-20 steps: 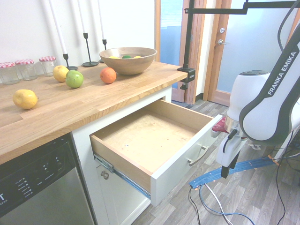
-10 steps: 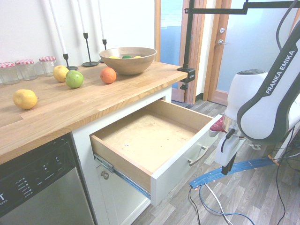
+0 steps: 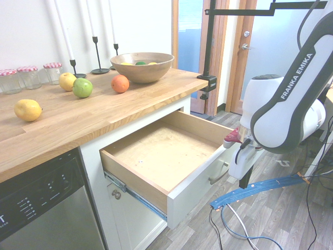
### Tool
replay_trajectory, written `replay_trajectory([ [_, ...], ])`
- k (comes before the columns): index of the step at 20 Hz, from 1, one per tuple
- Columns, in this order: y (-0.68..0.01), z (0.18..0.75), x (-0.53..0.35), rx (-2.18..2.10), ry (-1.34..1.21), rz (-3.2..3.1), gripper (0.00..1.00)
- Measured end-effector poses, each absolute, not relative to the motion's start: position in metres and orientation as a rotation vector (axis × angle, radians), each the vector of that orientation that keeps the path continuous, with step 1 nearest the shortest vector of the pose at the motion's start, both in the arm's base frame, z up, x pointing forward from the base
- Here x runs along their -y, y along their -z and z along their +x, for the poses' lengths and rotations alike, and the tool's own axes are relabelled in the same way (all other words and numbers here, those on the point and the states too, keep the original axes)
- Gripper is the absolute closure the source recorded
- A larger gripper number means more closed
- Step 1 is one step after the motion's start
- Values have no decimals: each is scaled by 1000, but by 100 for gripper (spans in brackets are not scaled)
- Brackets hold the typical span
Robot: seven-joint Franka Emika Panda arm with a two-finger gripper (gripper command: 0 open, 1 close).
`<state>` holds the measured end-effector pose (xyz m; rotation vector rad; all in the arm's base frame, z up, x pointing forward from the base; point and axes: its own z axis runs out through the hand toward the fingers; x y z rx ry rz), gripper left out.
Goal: Close the drawer
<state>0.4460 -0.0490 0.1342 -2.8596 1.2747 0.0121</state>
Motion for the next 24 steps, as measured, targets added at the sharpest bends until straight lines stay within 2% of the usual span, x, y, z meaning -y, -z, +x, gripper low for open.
replay_trajectory([
  [24,-156,550,44,-1280,-32,-2880,100],
])
